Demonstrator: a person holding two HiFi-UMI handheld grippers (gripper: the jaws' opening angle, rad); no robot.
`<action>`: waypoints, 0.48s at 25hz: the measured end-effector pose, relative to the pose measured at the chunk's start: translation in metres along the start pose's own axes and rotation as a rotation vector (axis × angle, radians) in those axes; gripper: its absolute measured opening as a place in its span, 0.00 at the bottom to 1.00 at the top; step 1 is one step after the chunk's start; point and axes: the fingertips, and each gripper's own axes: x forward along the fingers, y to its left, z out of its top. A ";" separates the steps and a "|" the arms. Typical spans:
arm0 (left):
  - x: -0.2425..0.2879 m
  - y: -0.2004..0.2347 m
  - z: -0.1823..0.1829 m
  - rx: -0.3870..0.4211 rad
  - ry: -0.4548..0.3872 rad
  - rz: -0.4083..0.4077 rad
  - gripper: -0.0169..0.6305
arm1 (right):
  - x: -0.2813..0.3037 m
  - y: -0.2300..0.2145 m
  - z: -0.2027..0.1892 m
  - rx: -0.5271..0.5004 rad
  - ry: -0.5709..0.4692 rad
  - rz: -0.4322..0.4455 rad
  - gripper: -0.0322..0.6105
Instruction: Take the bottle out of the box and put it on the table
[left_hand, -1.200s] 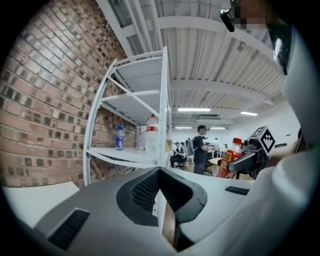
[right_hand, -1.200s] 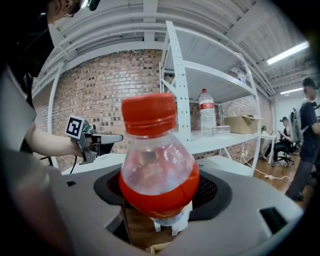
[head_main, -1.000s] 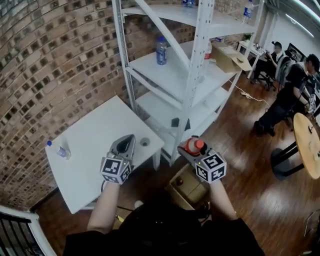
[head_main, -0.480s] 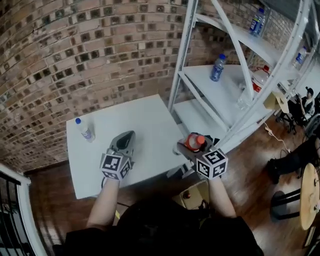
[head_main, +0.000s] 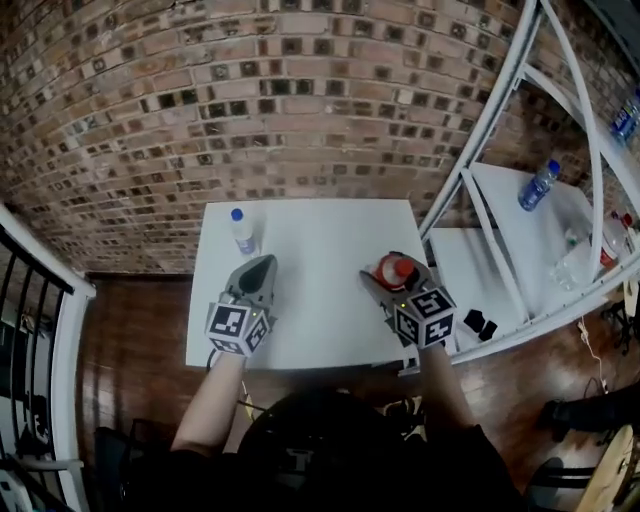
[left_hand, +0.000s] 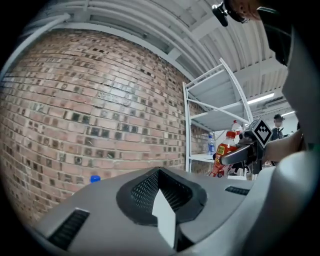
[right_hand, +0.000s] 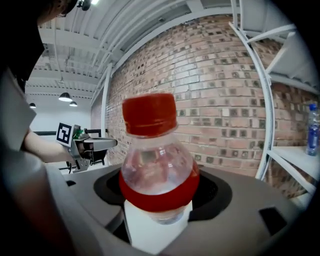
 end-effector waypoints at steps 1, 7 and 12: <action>-0.001 0.005 -0.002 0.000 0.006 0.021 0.03 | 0.009 0.000 0.001 0.000 0.000 0.020 0.57; 0.008 0.026 -0.020 -0.014 0.051 0.126 0.03 | 0.064 -0.018 -0.004 -0.007 0.037 0.132 0.57; 0.040 0.034 -0.037 -0.032 0.094 0.172 0.03 | 0.107 -0.054 -0.019 -0.010 0.101 0.159 0.57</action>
